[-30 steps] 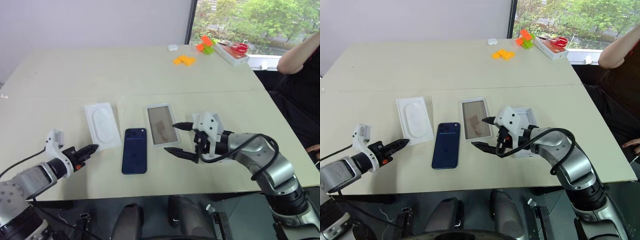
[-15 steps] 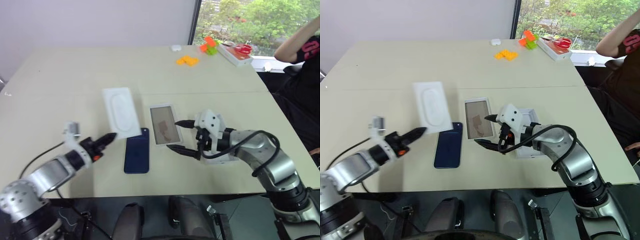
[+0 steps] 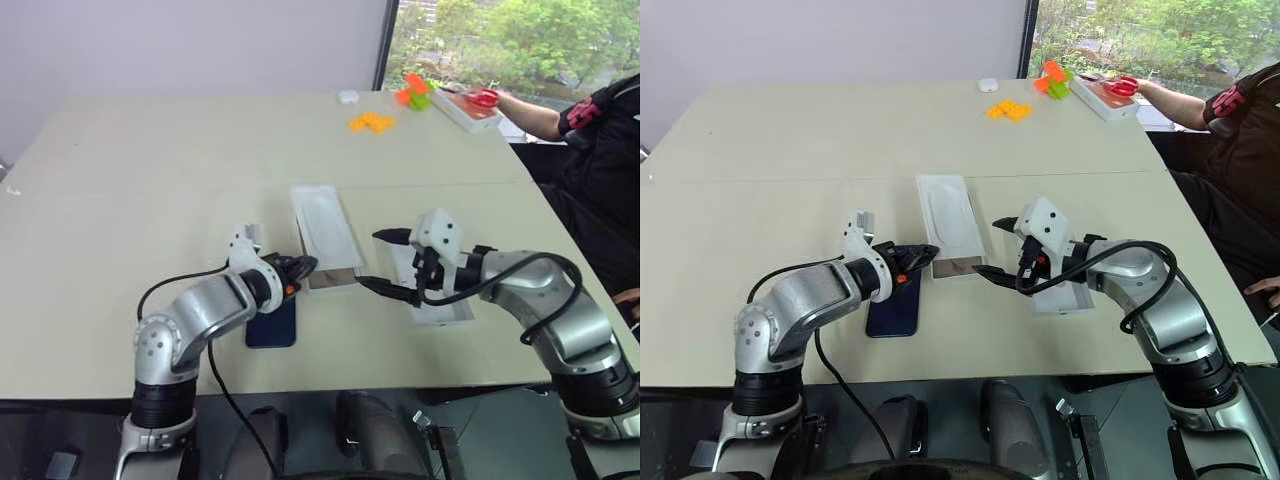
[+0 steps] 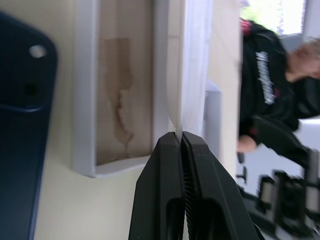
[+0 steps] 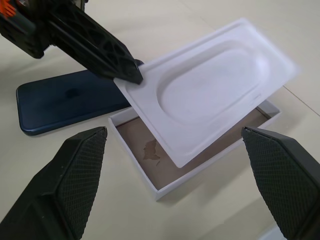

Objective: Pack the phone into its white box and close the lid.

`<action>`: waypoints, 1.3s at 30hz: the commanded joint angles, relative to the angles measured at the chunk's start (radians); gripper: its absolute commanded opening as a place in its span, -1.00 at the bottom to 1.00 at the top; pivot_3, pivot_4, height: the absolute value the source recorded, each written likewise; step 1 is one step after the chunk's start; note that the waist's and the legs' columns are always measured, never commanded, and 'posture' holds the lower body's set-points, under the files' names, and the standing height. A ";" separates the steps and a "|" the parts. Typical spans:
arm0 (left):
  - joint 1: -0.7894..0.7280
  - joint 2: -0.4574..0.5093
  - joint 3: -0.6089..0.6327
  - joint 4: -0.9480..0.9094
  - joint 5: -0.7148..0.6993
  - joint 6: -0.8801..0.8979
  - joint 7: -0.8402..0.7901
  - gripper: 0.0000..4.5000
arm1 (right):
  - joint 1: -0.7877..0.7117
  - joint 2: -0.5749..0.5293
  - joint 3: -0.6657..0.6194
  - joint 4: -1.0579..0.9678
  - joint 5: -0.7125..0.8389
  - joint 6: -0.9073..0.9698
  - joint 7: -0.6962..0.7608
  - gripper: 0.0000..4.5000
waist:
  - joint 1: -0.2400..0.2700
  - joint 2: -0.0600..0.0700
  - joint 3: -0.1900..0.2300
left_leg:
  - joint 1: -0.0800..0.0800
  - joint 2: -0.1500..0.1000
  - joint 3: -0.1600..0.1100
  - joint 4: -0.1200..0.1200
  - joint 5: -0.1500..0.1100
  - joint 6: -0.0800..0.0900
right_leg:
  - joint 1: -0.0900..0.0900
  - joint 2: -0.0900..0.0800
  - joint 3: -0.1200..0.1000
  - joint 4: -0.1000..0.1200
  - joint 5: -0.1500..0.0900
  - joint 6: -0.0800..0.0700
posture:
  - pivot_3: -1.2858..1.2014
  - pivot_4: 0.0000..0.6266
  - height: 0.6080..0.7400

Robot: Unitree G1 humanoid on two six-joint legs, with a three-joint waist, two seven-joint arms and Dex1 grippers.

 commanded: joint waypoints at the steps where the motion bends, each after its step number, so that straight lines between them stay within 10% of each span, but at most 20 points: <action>1: -0.034 -0.016 -0.026 -0.034 -0.018 -0.038 0.059 -0.97 | 0.001 -0.007 -0.028 -0.025 -0.001 -0.020 -0.004 1.00 | 0.001 0.000 0.000 | 0.000 0.000 0.000 0.000 0.000 0.000 | 0.000 0.000 0.000 0.000 0.000 0.000 | 0.03 -0.52 1.00; 39: -0.079 0.001 -0.031 0.039 -0.018 0.102 0.155 -0.97 | 0.038 -0.011 -0.060 0.025 -0.017 -0.037 -0.015 1.00 | 0.000 0.000 0.000 | 0.000 -0.001 0.000 0.000 0.001 -0.002 | 0.000 -0.001 -0.001 -0.001 -0.003 0.002 | 0.03 -0.52 1.00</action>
